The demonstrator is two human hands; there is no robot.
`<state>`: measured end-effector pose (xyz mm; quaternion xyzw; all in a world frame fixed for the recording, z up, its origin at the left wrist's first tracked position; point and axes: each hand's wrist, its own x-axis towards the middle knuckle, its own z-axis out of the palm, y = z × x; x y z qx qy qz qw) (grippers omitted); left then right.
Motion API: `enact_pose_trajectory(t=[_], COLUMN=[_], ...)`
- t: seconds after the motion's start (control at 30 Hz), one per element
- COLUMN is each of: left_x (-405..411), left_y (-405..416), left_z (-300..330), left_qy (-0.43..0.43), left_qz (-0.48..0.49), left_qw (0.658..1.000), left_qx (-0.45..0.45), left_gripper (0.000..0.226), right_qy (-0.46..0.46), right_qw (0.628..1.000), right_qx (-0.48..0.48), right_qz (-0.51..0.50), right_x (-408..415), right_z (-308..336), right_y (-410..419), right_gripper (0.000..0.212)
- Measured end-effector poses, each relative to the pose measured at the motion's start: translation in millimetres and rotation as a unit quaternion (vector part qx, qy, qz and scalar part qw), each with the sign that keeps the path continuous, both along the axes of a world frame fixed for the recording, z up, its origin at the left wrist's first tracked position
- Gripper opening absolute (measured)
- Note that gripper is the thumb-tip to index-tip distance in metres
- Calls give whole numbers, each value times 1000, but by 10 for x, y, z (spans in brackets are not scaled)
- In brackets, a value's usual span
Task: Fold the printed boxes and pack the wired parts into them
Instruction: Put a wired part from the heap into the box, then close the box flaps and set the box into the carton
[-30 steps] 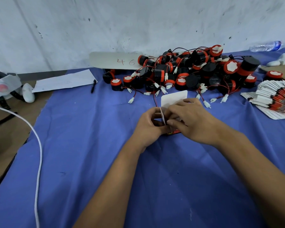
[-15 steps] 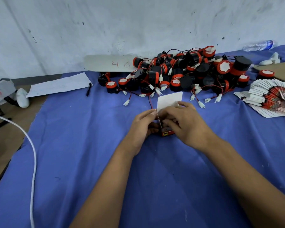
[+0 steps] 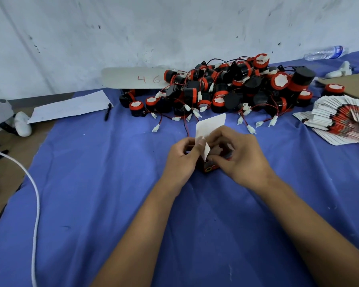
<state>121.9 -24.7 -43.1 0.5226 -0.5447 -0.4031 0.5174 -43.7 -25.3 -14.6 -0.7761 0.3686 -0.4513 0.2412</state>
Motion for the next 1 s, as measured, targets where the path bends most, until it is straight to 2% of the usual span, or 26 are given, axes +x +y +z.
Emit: enact_pose_trajectory(t=[0.1, 0.27, 0.4, 0.53, 0.63, 0.67, 0.73, 0.83, 0.9, 1.0], left_x=[-39, -77, -112, -143, -159, -163, -172, -176, -167, -133], left_y=[5, -19, -35, -27, -20, -19, -17, -14, -19, -25], left_z=[-11, -37, -73, -71, -62, -62, -55, -55, -61, -68], left_qy=[-14, -11, -57, -81, -92, -94, -92, -88, -85, -81], left_qz=[23, 51, 70, 80, 93, 96, 97, 99, 108, 119], left_qw=[1000, 999, 996, 993, 991, 991, 991, 991, 990, 989], left_qx=[-11, -1, -9, -6, 8, 8, 2, -14, -23, -30], left_gripper=[24, 14, 22, 18, 14, 13, 14, 12, 8, 4], right_qy=[-44, -10, -95, -106, -145, -158, -175, -173, -153, -143], right_qw=[998, 998, 995, 984, 958, 949, 942, 943, 947, 956], right_qx=[-32, -60, -22, -115, -152, -126, -5, 219, 263, 253], right_qz=[3, 10, 9, -81, -198, -241, -286, -183, -106, -48], right_x=[58, 90, 41, -21, -81, -103, -142, -146, -127, -109], right_z=[-4, -44, -23, 1, -7, -21, -59, -141, -200, -229], right_y=[17, 13, 26, 27, -6, -33, -101, -192, -211, -197], right_gripper=[36, 38, 34, 28, 19, 17, 11, 7, 11, 17])
